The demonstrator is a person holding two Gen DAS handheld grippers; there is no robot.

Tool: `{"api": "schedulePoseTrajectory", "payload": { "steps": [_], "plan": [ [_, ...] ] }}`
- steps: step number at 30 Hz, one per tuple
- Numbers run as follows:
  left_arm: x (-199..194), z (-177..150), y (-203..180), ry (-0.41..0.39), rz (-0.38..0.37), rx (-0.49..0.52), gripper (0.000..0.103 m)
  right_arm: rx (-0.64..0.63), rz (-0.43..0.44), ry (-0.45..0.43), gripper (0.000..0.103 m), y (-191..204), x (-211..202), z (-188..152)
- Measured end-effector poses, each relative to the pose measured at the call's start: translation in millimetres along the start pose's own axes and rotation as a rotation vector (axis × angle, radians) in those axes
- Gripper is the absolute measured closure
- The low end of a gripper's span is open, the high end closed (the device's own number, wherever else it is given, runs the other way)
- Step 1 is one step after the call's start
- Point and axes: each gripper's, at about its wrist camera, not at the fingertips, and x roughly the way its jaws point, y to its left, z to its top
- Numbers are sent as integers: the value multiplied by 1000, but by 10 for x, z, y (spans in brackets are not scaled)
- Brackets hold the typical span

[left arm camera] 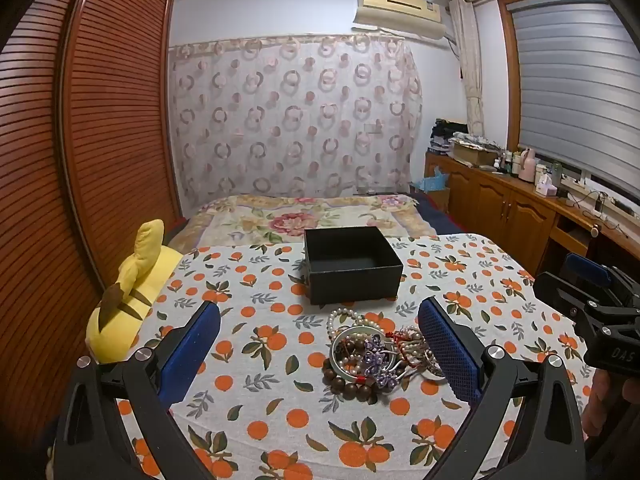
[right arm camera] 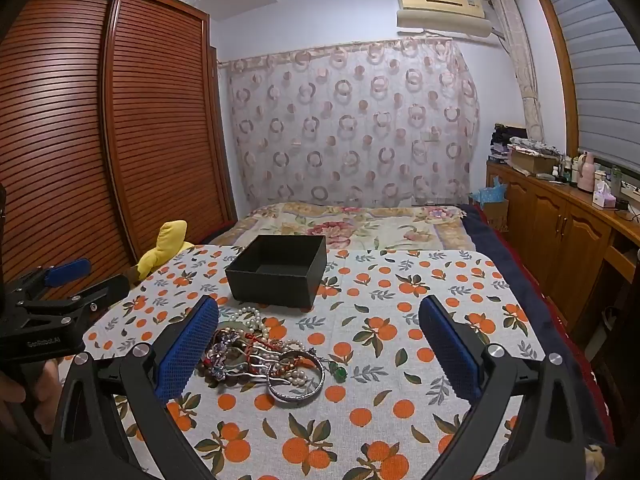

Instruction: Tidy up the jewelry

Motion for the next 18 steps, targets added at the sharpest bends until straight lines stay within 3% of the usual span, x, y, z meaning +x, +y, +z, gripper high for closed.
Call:
{"api": "schedulePoseTrajectory", "payload": {
  "steps": [18],
  "plan": [
    [-2, -5, 3, -3, -1, -1, 7, 2, 2, 1, 2, 8, -2, 11]
  ]
}}
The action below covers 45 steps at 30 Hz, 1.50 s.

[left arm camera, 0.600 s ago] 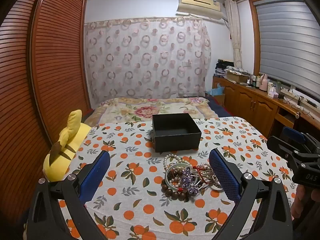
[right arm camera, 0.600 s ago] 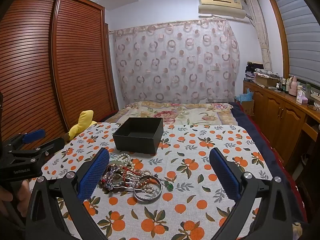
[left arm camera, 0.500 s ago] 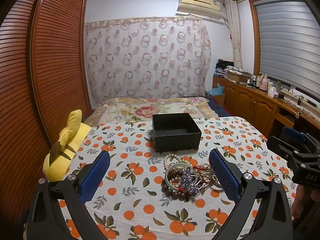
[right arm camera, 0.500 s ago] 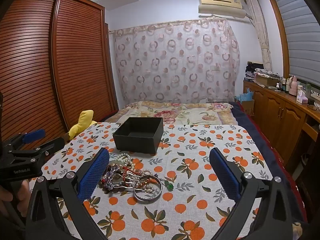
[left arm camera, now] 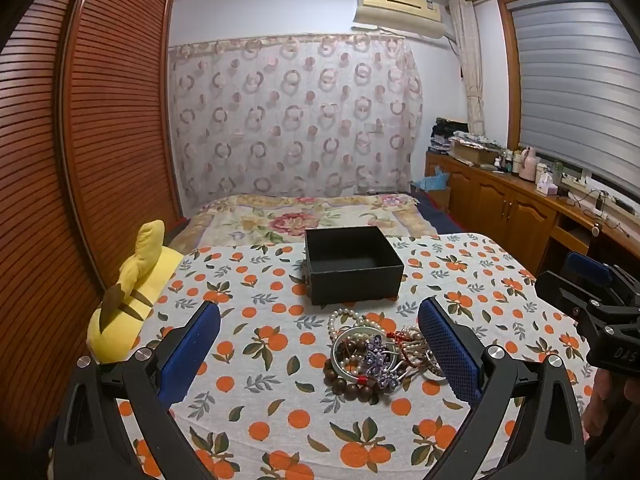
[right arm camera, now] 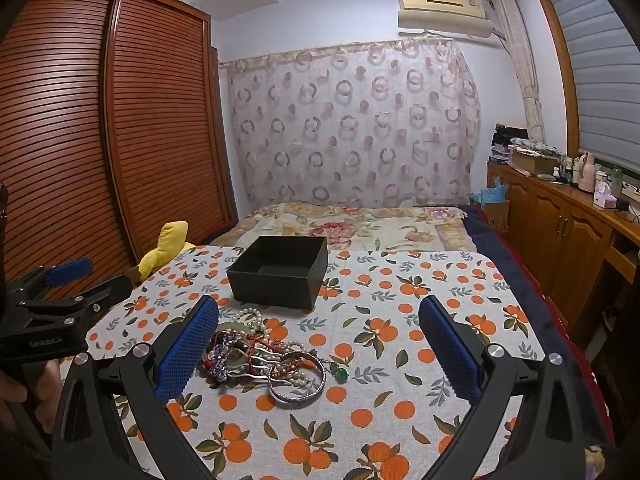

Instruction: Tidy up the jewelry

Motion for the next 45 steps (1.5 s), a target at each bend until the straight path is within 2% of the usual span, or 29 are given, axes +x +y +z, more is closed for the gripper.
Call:
{"api": "schedulePoseTrajectory", "payload": {
  "steps": [15, 23, 28, 40, 45],
  "plan": [
    [22, 16, -16, 4, -1, -2, 7, 0, 3, 3, 2, 1, 21, -13],
    [131, -115, -2, 53, -22, -12, 7, -25, 19, 38, 2, -17, 120, -96],
    [322, -310, 110, 106, -53, -18, 7, -37, 31, 75, 4, -77, 231, -204],
    [536, -480, 85, 190, -134, -12, 7, -68, 91, 198, 17, -87, 520, -437],
    [595, -521, 49, 215, -154, -2, 7, -119, 129, 276, 19, -23, 728, -519]
  ]
}}
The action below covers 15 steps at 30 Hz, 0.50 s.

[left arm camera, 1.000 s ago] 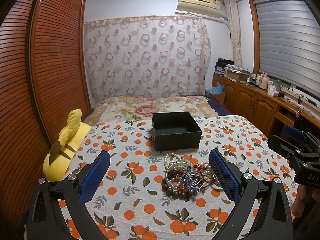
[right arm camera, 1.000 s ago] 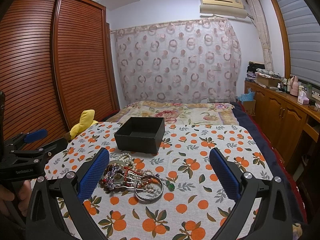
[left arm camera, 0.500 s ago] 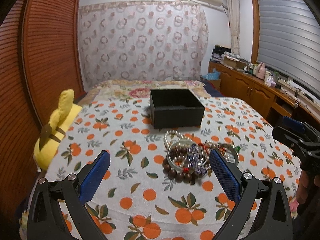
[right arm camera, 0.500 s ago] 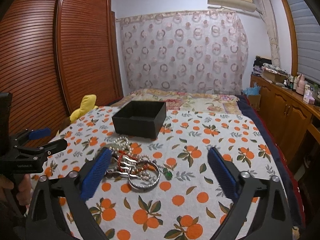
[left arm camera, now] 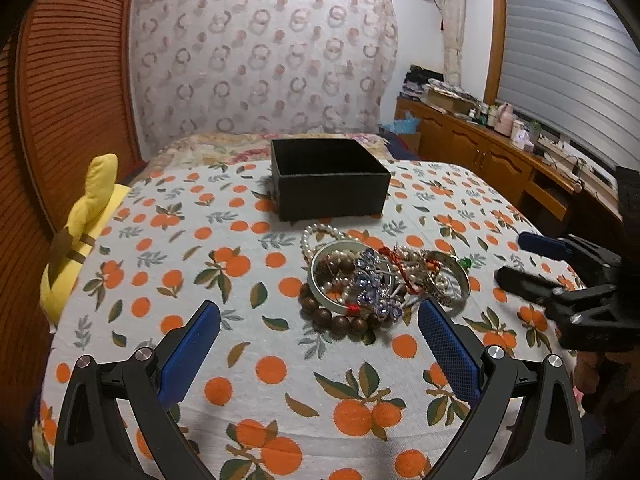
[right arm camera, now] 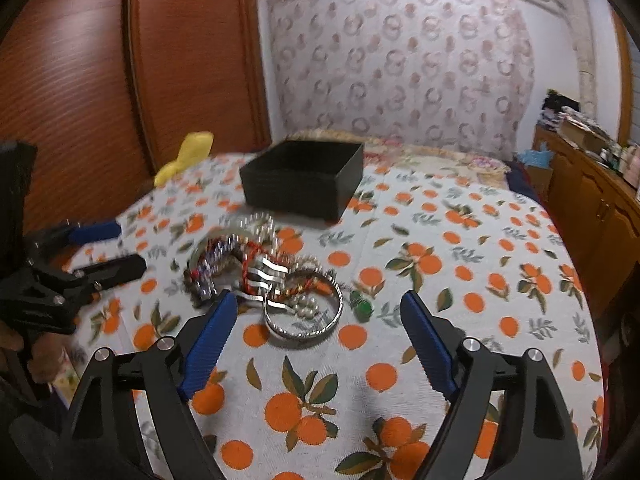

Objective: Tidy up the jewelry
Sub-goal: 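Grasp the blue-crystal hair comb with the left tool while the right tool grasps the silver bangle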

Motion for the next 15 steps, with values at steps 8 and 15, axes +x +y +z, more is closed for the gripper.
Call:
{"api": "schedulePoseTrajectory", "payload": {
  "steps": [8, 15],
  "plan": [
    [143, -47, -6, 56, -31, 7, 22, -84, 52, 103, 29, 48, 356, 48],
    [169, -60, 18, 69, -53, -3, 33, -136, 87, 166, 32, 54, 601, 128]
  ]
}}
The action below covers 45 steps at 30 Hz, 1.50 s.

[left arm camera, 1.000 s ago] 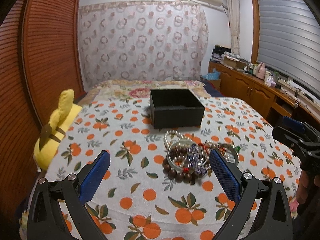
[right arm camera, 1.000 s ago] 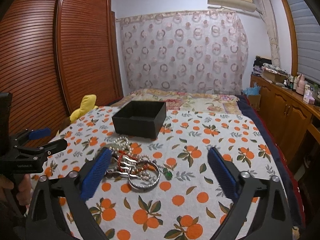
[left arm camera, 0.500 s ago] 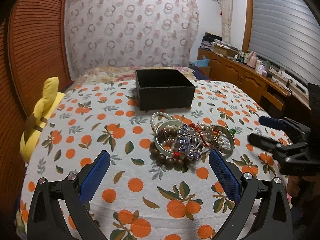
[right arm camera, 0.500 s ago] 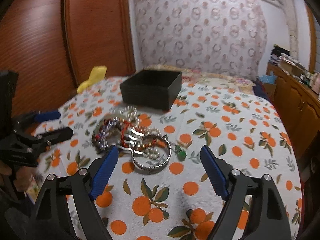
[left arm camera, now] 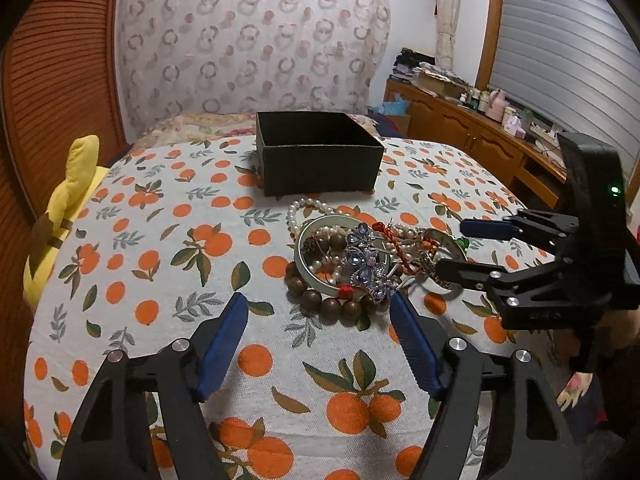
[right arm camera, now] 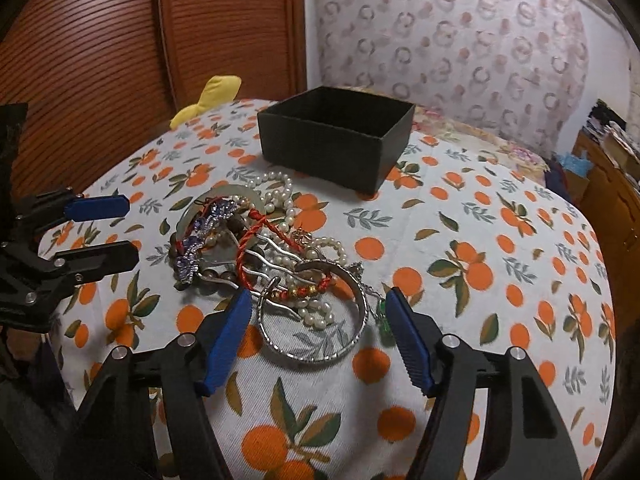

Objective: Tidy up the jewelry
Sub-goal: 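Grasp the blue-crystal hair comb with the left tool while the right tool grasps the silver bangle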

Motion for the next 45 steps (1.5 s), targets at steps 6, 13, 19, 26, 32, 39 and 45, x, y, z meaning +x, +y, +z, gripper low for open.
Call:
{"api": "schedulePoseTrajectory", "payload": {
  "steps": [6, 13, 19, 26, 32, 39, 45],
  "plan": [
    [11, -4, 15, 3, -4, -11, 34, -51, 6, 38, 32, 75, 107, 21],
    [26, -10, 36, 2, -4, -11, 34, -90, -10, 66, 40, 110, 188, 14],
    [32, -14, 23, 3, -20, -13, 34, -86, 5, 20, 40, 126, 32, 0],
    [122, 95, -85, 20, -75, 5, 47, -51, -18, -22, 40, 19, -203, -49],
    [289, 234, -143, 41, -136, -15, 55, -13, -39, -30, 40, -88, -272, -139],
    [510, 281, -81, 88, -169, -74, 67, 11, -31, -37, 40, -101, -291, -181],
    [573, 254, -59, 108, -180, -87, 72, 11, -23, -36, 40, -66, -273, -190]
  ]
}}
